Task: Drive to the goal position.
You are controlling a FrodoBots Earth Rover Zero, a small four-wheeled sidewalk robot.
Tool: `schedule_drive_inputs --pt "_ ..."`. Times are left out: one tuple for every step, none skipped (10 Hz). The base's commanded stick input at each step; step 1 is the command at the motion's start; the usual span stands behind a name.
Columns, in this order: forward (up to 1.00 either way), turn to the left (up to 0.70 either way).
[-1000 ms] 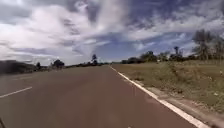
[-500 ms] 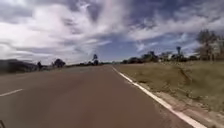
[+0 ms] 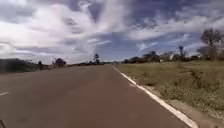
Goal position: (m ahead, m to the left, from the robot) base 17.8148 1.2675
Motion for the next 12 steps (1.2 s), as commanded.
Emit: schedule_drive_inputs --pt "1.00 0.00" --pt "1.00 0.00" --pt "1.00 0.00" --pt "1.00 0.00" --pt "1.00 0.00" --pt "1.00 0.00" --pt "1.00 0.00" --pt "1.00 0.00" --pt "1.00 0.00" --pt "1.00 0.00" --pt "1.00 0.00" --pt "1.00 0.00"
